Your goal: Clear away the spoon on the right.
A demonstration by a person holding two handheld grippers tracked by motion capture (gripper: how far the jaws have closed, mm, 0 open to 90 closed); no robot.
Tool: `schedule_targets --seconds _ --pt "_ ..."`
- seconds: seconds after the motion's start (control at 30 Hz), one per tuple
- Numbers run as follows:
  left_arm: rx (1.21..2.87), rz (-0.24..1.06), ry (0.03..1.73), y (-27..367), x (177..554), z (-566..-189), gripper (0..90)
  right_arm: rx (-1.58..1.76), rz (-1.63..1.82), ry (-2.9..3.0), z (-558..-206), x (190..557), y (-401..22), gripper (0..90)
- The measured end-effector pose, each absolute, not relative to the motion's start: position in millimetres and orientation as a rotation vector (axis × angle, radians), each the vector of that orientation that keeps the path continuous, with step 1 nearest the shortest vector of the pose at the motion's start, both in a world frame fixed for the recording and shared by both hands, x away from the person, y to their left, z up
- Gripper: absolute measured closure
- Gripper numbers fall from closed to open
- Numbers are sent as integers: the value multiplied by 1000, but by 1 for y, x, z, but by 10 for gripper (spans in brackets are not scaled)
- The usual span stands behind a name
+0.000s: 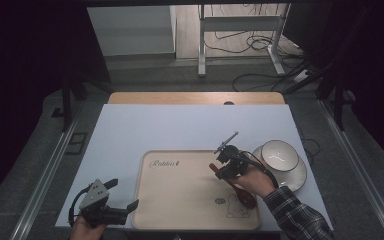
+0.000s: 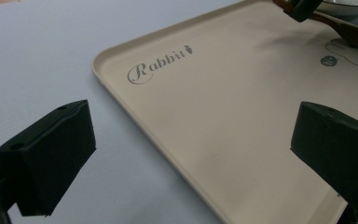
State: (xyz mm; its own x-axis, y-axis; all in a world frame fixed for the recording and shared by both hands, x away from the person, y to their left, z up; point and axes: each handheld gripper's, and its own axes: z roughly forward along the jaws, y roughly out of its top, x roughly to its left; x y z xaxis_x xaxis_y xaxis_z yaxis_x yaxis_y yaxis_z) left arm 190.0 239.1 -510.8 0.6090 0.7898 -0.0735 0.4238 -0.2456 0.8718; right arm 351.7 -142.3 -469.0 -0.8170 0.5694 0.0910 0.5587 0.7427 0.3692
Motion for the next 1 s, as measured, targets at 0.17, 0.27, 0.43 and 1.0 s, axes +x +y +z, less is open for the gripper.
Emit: schedule_targets --seconds 0.17,0.27,0.43,1.0 --pt "1876 478 972 239 190 -511 0 937 595 2903 -481 351 -143 678" --pt "1877 479 971 239 190 -511 0 948 630 2881 -478 351 -145 624" --pt "1879 480 971 239 190 -511 0 933 687 2855 -478 344 -150 631" --pt "1880 480 970 238 190 -511 0 857 906 2751 -502 313 -152 897"
